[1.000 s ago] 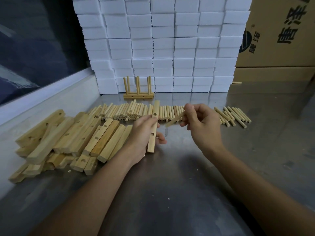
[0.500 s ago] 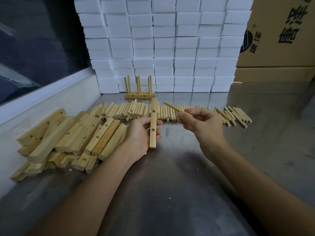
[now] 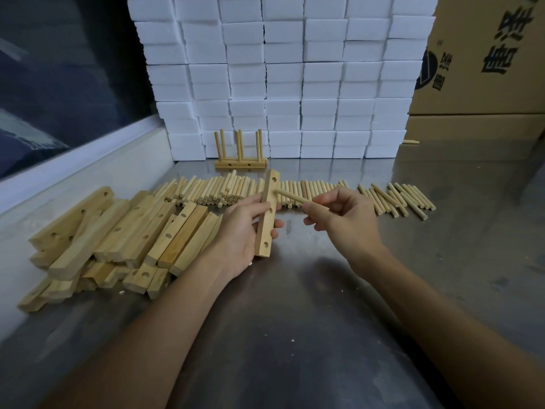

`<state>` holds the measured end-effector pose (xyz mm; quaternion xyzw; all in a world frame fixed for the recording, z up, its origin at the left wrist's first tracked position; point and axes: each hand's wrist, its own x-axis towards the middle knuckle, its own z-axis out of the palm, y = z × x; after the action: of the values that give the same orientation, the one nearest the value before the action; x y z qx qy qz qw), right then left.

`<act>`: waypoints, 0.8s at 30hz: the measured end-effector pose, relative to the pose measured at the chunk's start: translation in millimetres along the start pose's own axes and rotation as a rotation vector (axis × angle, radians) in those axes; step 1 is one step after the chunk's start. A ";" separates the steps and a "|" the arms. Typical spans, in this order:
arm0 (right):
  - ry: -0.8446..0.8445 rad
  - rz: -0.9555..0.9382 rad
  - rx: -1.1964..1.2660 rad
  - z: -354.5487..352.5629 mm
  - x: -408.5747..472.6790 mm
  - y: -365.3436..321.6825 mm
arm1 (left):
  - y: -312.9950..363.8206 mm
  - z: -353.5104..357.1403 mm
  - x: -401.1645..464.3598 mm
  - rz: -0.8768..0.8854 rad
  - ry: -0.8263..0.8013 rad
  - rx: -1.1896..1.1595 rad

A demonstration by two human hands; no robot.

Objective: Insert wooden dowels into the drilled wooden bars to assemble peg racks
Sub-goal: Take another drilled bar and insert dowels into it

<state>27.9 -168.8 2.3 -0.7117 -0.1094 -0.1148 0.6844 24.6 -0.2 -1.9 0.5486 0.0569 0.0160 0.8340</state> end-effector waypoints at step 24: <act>0.004 -0.354 -0.492 -11.0 5.1 7.6 | 3.9 -11.9 1.2 0.069 -0.091 0.168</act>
<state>35.0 -180.2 -2.9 -0.8257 -0.1995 -0.2568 0.4610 24.5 12.4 -3.0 0.6183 0.0012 0.0152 0.7858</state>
